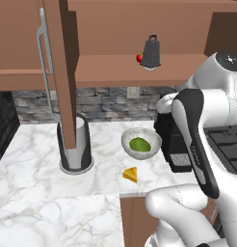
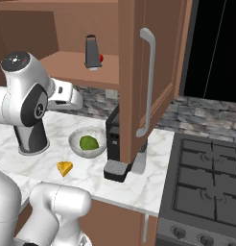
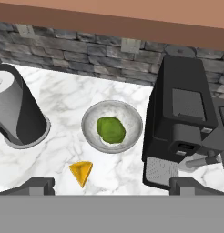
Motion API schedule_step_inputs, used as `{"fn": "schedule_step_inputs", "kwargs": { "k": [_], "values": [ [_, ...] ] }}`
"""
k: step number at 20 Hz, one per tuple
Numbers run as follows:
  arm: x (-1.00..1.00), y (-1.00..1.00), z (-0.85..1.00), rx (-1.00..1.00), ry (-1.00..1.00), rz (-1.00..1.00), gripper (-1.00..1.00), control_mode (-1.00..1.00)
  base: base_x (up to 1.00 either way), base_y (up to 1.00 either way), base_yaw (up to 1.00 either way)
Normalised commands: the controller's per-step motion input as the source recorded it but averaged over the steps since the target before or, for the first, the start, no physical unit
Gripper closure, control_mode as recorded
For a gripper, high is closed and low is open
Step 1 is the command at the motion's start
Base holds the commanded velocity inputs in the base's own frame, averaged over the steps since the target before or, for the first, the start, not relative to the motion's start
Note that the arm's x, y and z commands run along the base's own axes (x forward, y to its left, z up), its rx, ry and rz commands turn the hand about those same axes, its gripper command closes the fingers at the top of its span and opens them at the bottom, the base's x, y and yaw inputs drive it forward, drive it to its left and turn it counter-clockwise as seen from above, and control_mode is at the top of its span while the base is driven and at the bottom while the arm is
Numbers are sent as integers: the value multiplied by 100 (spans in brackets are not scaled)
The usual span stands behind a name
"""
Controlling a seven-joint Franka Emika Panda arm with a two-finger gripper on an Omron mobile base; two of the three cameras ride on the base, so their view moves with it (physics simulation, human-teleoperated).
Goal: Pick the cheese from the fridge and the cheese grater from the cabinet and place them next to the salad bowl.
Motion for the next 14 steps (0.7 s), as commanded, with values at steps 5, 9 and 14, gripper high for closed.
{"fn": "schedule_step_inputs", "kwargs": {
  "k": [5,9,14],
  "values": [
    [-2,-16,41,0,0,0,-100,-100,0,0,0],
    [0,-18,25,0,0,0,-100,-100,0,0,0],
    [0,-15,20,0,0,0,-100,-100,0,0,0]
  ]
}}
